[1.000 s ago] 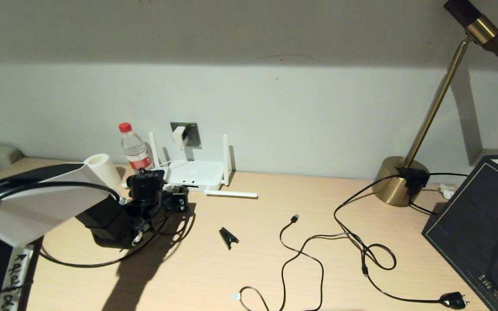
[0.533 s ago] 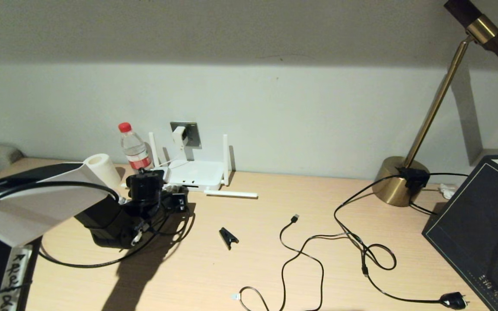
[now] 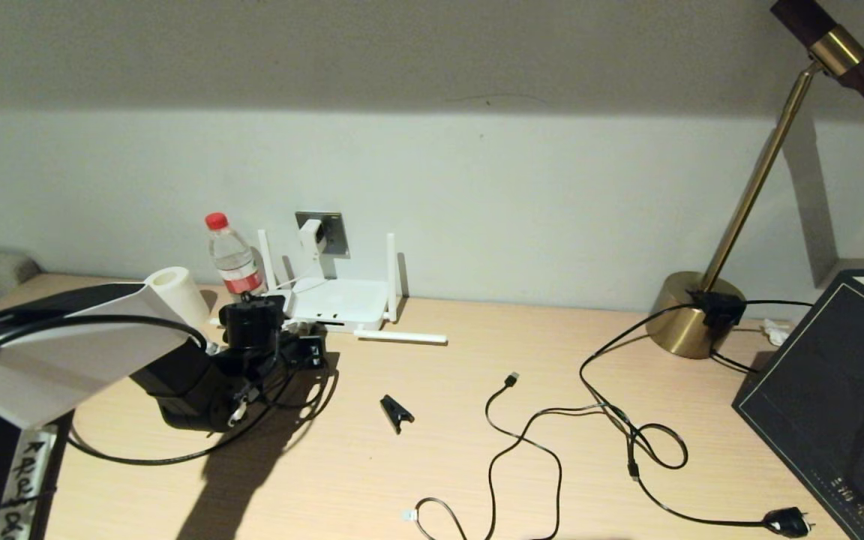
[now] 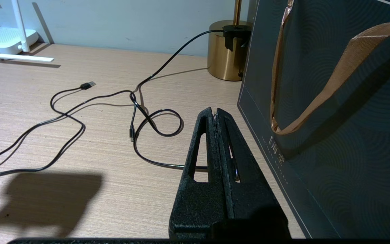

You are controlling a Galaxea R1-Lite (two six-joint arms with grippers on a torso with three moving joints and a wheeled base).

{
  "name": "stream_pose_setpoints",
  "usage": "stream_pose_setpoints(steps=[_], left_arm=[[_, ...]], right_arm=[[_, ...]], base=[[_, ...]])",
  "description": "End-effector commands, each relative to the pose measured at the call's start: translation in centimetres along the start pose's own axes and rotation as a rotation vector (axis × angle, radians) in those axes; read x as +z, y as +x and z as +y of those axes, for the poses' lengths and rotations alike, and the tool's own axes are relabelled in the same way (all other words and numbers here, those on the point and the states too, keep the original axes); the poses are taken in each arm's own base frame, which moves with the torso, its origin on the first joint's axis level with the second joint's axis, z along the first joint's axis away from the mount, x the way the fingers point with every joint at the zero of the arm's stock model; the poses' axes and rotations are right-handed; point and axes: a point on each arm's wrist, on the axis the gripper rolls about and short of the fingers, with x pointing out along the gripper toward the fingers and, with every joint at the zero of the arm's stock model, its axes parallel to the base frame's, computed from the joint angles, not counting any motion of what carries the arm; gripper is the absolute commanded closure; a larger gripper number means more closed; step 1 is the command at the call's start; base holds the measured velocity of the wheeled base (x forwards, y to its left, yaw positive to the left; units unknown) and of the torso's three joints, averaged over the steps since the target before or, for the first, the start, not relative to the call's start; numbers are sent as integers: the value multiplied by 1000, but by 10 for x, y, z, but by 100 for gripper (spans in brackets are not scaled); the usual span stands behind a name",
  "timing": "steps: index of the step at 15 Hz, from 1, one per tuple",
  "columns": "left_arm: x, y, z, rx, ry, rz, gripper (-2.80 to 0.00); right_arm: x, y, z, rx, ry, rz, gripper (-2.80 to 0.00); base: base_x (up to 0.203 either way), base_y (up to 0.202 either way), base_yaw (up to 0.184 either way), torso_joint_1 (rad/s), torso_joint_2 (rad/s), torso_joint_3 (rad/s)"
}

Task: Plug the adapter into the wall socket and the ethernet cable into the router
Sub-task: Plug cable into router interface

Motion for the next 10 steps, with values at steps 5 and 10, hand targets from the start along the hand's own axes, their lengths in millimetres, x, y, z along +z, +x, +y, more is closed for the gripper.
stream_pose_setpoints(steps=[5,10], left_arm=[[0,1,0,0,-1,-5,0],[1,1,0,0,-1,-7,0]], right_arm=[[-10,2,0,1,-1,34,0],[-10,2,0,1,-1,34,0]], base=[[0,0,0,0,0,0],[0,0,0,0,0,0]])
